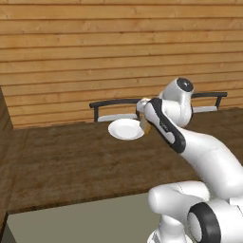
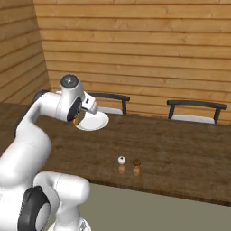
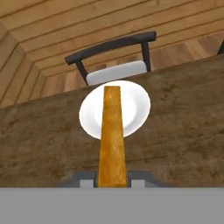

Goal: Start the toaster. Once the lever pops up, take the bread to the plate on the dining counter.

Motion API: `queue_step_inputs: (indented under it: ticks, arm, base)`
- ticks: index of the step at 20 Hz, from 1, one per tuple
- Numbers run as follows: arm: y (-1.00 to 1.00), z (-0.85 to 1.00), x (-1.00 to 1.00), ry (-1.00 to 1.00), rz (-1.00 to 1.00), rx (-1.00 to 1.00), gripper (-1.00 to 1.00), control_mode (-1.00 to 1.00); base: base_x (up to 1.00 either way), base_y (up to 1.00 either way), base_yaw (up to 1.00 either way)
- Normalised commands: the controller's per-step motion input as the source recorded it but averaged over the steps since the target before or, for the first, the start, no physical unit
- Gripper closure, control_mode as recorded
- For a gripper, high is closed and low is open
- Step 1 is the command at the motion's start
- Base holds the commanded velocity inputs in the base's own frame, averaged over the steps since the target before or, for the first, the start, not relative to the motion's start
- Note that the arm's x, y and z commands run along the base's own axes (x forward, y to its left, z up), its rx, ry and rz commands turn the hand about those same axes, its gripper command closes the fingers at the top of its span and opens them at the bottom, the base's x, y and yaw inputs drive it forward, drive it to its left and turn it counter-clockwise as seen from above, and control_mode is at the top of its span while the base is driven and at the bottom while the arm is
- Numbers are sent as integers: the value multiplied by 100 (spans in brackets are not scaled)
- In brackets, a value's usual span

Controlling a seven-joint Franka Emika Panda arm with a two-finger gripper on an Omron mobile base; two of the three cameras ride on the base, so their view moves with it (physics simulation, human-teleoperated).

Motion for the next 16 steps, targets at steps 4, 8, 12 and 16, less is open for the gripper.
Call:
queue_step_inputs:
  ticks: [4, 8, 12, 16]
  arm:
    - [0, -18, 79, 18, 1, 13, 100, -100]
    - [0, -19, 86, 22, 0, 10, 100, -100]
    - [0, -36, 83, 22, 1, 5, 100, -100]
    - [0, -50, 72, 18, 2, 3, 100, -100]
  base:
    - [0, 0, 0]
    - [0, 0, 0]
    - [0, 0, 0]
    - [0, 0, 0]
